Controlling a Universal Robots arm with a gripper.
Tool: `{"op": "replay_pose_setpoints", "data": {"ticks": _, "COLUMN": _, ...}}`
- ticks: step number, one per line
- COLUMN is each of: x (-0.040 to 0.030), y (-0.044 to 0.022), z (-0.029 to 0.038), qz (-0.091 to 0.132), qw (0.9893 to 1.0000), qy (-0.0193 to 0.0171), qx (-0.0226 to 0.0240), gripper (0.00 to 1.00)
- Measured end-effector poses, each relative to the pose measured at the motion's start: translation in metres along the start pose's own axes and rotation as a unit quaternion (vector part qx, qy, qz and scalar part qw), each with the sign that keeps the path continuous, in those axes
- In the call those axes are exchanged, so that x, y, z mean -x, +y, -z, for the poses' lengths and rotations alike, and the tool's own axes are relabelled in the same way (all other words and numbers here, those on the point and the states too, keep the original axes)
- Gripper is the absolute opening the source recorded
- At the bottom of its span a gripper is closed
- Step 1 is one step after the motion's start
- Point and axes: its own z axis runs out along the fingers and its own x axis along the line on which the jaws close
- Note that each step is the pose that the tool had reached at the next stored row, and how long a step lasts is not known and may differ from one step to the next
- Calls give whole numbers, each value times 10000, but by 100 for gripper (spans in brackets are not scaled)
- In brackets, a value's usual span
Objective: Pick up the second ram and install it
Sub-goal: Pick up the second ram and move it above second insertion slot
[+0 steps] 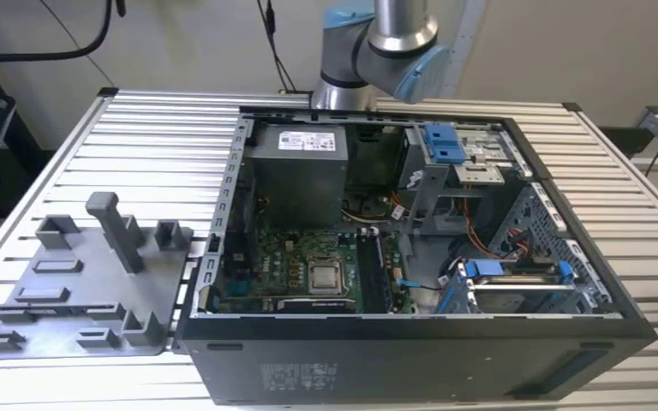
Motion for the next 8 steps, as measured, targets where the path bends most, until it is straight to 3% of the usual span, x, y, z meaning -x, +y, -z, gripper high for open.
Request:
{"op": "replay_pose_setpoints", "data": {"ticks": 4, "x": 0, "y": 0, "z": 0, "qz": 284, "qw": 9996, "qy": 11, "qx": -20, "gripper": 11}}
{"op": "replay_pose_setpoints", "data": {"ticks": 8, "x": 0, "y": 0, "z": 0, "qz": 552, "qw": 9985, "qy": 18, "qx": -26, "gripper": 11}}
